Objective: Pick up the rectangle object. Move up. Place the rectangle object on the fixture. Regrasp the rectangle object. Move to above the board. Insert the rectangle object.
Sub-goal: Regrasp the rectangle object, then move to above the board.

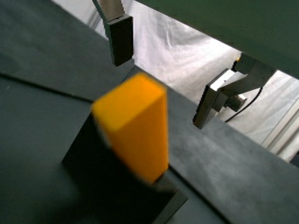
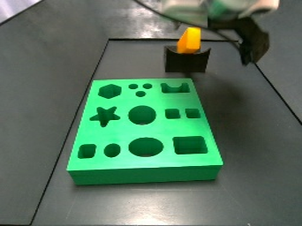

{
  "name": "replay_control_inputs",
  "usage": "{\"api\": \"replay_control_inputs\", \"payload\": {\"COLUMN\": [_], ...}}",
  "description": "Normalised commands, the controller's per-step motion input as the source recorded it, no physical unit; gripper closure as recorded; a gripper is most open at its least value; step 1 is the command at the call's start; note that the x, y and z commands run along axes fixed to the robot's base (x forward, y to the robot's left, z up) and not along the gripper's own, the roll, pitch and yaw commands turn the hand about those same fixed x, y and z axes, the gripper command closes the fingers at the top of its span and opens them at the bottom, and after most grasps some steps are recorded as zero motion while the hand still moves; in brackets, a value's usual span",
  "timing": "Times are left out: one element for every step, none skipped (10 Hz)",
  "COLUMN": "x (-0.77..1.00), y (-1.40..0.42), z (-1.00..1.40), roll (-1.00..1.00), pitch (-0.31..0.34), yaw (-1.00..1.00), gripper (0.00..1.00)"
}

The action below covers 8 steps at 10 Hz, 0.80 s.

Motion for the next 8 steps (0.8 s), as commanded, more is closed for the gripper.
{"api": "replay_control_inputs", "payload": {"x": [0.09, 0.08, 0.08, 0.08, 0.0, 0.21, 0.21, 0.2], "y": [0.0, 0.0, 0.0, -0.01, 0.0, -0.06, -0.06, -0.06], "z": [-0.74, -0.53, -0.38, -0.23, 0.0, 1.0, 1.0, 1.0], "roll": [0.06, 0.06, 0.06, 0.06, 0.0, 0.15, 0.14, 0.13], "pitch": [-0.036, -0.013, 0.007, 0.018, 0.0, 0.138, 0.144, 0.157], "yaw": [-0.02, -0.02, -0.01, 0.0, 0.0, -0.06, -0.05, -0.03], "gripper": [0.0, 0.0, 0.0, 0.0, 1.0, 1.0, 1.0, 1.0]}}
